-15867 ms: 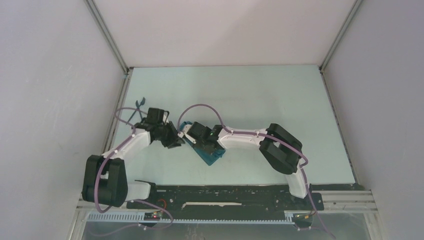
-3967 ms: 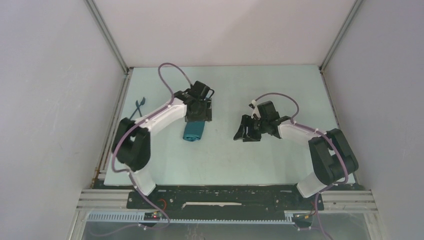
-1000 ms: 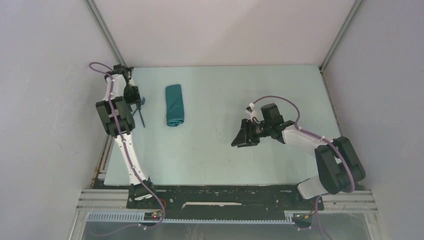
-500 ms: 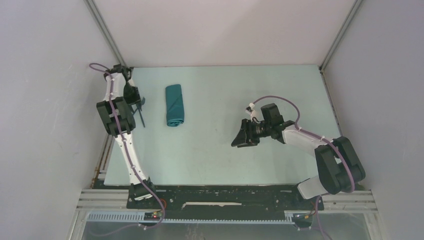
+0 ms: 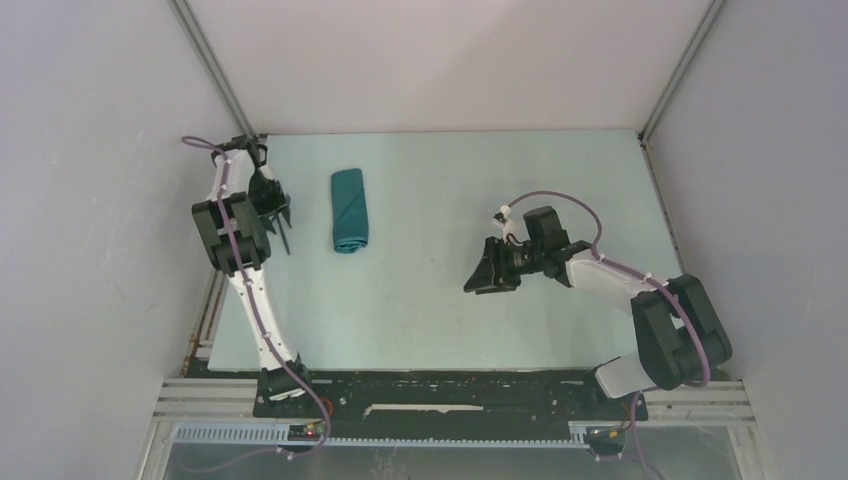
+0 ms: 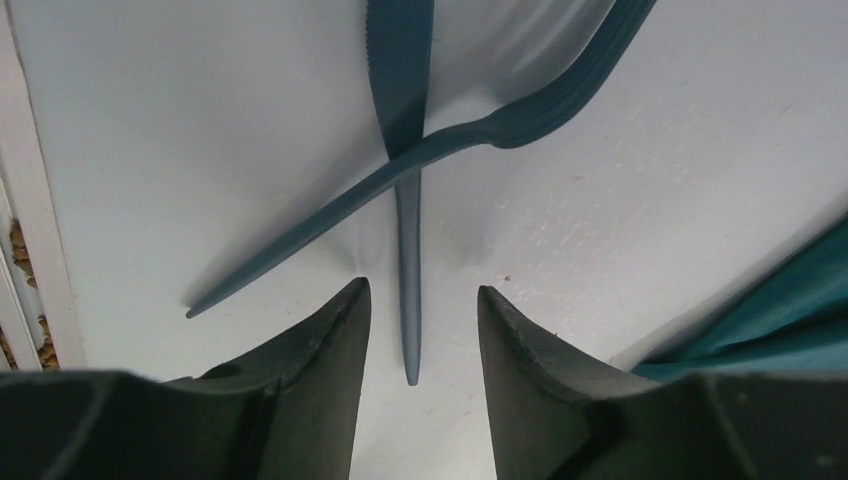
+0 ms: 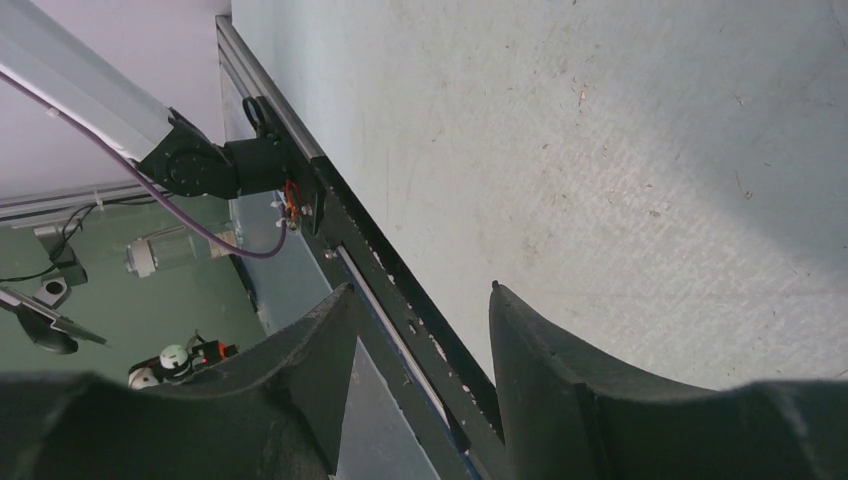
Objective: Fold the napkin into a case and place the utensils inside
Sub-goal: Pick up the knife from the corner of the board.
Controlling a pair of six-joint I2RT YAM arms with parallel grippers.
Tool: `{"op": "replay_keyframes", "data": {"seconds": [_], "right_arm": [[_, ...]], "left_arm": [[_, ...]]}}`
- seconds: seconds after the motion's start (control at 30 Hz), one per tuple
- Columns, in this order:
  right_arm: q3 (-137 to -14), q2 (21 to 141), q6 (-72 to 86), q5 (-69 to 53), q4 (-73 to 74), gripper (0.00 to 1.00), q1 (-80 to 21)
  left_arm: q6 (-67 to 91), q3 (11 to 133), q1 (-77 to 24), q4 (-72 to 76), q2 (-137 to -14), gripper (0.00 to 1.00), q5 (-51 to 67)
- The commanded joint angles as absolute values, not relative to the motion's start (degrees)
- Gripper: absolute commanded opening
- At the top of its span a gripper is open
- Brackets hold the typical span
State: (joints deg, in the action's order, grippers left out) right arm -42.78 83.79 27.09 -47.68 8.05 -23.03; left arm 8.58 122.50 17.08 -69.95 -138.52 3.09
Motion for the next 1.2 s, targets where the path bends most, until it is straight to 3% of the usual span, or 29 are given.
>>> {"op": "replay_keyframes", "data": {"seconds": [0.0, 0.2, 0.3, 0.4, 0.77, 0.97, 1.1, 1.17], "right_arm": [[-43.31, 81.44, 26.38, -48.60, 8.00, 0.59, -22.59], [-43.32, 80.17, 26.00, -48.36, 8.94, 0.59, -22.69], [-43.33, 79.19, 25.98, -47.95, 9.20, 0.59, -22.83], [-43.33, 78.60, 25.80, -47.37, 9.64, 0.59, -23.38], [-43.31, 77.03, 25.27, -45.07, 9.97, 0.60, -26.73], [-44.73, 79.76, 28.66, -43.96, 7.30, 0.64, -30.74], [-45.73, 84.79, 36.38, -47.88, -3.36, 0.67, -33.17], [-47.97, 88.81, 41.07, -48.59, -8.49, 0.67, -35.10]], "left_arm": [[12.93, 120.22, 15.01, -68.62, -133.69, 0.50, -1.39], [16.15, 113.10, 12.54, -69.04, -134.06, 0.36, -1.33], [17.74, 109.42, 12.29, -68.17, -133.15, 0.17, -1.95], [18.68, 104.51, 11.39, -65.23, -129.62, 0.08, -2.98], [21.48, 77.24, 6.10, -57.21, -111.16, 0.00, 2.18], [26.05, 57.62, -1.33, -49.02, -86.50, 0.00, 6.72], [32.89, 43.96, -11.94, -37.86, -66.73, 0.00, 10.10], [37.61, 39.32, -20.53, -33.12, -55.56, 0.00, 3.91]]}}
